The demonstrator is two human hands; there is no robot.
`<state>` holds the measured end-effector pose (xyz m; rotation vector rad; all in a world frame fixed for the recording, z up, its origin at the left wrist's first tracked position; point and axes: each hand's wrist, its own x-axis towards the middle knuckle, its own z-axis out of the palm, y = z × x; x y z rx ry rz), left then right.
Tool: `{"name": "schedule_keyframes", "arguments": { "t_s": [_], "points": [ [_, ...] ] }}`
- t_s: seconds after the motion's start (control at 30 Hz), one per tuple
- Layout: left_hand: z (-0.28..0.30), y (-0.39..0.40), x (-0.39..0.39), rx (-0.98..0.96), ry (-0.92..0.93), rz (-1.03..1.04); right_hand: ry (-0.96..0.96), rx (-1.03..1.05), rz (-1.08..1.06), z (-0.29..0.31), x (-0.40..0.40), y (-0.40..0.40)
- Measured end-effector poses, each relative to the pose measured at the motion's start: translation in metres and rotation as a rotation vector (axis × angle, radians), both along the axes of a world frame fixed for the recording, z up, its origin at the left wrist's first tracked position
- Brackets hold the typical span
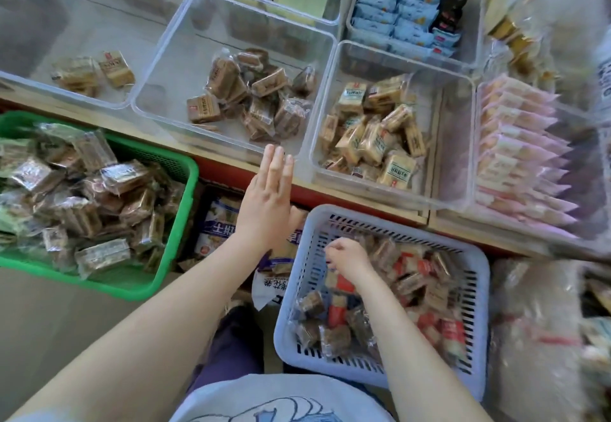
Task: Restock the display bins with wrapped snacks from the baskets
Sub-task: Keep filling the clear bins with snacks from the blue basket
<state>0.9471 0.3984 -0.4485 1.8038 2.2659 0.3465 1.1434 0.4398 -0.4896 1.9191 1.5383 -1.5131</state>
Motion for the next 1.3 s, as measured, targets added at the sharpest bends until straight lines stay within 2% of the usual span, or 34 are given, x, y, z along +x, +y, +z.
{"name": "schedule_keyframes", "arguments": {
  "t_s": [0.07,0.17,0.23,0.27,0.37,0.43,0.5,0.6,0.7,0.77,0.9,1.0,1.13,1.3],
  "points": [
    [-0.001,0.002,0.002,0.001,0.011,0.010,-0.024,-0.054,0.278,-0.025,0.010,-0.013],
    [-0.003,0.001,0.006,0.012,0.017,0.015,-0.007,-0.284,0.627,-0.055,0.013,-0.034],
    [-0.004,-0.001,0.006,0.022,0.035,0.012,-0.085,-0.252,0.830,-0.071,0.016,-0.054],
    [-0.005,-0.001,0.006,0.028,0.045,0.011,-0.100,-0.187,0.850,-0.075,0.017,-0.061],
    [-0.005,0.000,0.006,0.034,0.044,0.014,-0.016,-0.073,0.655,-0.073,0.025,-0.065],
    [-0.004,0.000,0.007,0.029,0.043,0.018,0.076,-0.111,0.464,-0.061,0.031,-0.051],
    [-0.003,0.000,0.007,0.011,0.036,0.027,0.204,-0.196,0.165,-0.038,0.033,-0.035],
    [-0.003,0.001,0.008,-0.021,0.035,0.031,0.639,-0.389,-0.320,-0.003,0.032,-0.017],
    [-0.001,0.001,0.007,-0.028,0.024,0.031,1.085,-0.499,-0.605,0.027,0.023,-0.004],
    [0.001,0.000,0.007,-0.034,0.021,0.026,1.279,-0.585,-0.702,0.043,0.013,0.005],
    [0.006,0.000,0.007,-0.035,0.004,0.021,1.453,-0.633,-0.558,0.071,-0.012,0.025],
    [0.010,0.000,0.007,-0.082,0.008,0.021,1.401,-0.522,-0.493,0.092,-0.038,0.047],
    [0.016,0.000,0.006,-0.148,0.067,-0.013,1.117,-0.222,-0.642,0.121,-0.093,0.082],
    [0.019,-0.001,0.003,-0.162,0.068,-0.032,0.873,-0.066,-0.626,0.126,-0.162,0.114]
  ]
}}
